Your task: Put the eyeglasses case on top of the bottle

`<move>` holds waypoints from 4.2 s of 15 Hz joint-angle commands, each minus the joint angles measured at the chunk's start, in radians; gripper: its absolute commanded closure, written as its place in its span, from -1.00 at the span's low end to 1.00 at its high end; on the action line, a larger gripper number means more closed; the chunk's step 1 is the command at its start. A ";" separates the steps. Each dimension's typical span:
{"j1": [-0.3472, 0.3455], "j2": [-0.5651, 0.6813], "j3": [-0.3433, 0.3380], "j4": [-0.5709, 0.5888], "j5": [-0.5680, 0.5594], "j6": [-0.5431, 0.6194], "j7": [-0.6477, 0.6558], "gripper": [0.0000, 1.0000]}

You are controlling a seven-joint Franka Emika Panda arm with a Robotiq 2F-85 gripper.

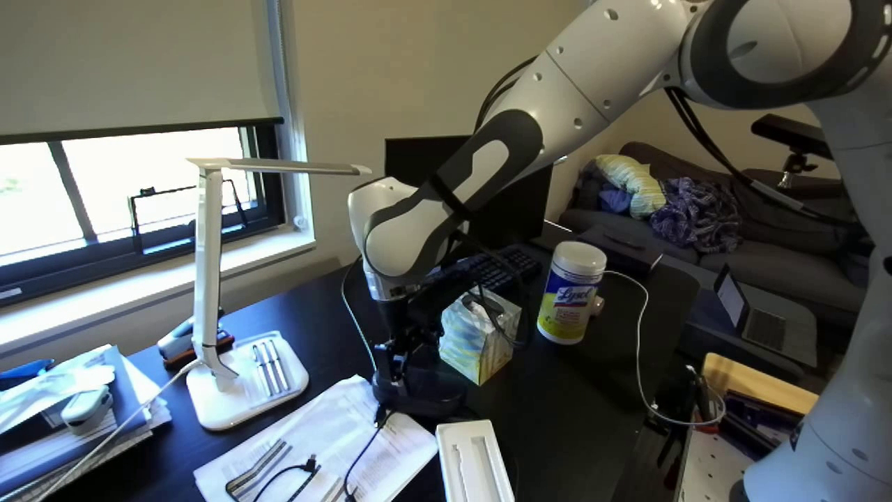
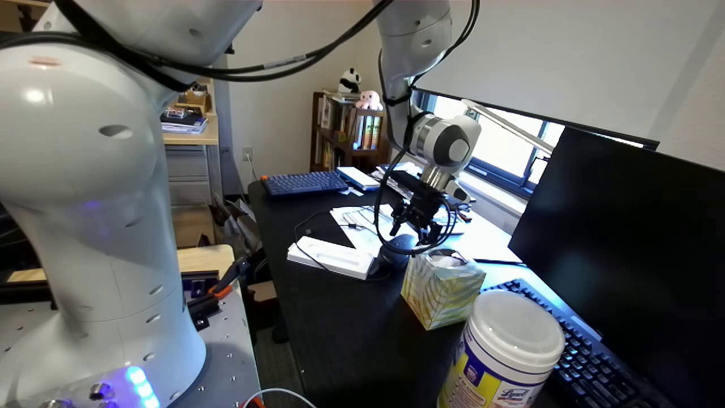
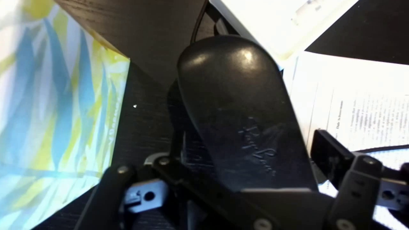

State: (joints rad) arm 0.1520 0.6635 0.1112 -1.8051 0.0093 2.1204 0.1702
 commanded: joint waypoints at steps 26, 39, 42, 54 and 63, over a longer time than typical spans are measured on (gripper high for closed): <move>0.008 0.031 -0.026 0.028 0.018 -0.028 -0.026 -1.00; -0.024 0.112 -0.015 0.123 0.071 -0.118 -0.052 -1.00; -0.022 0.125 -0.019 0.143 0.070 -0.135 -0.048 -1.00; 0.003 0.127 -0.042 0.150 0.048 -0.119 -0.005 -0.08; 0.101 -0.001 -0.071 0.053 -0.022 0.072 0.112 -0.05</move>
State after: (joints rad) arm 0.2044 0.7488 0.0562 -1.6830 0.0266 2.1207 0.2181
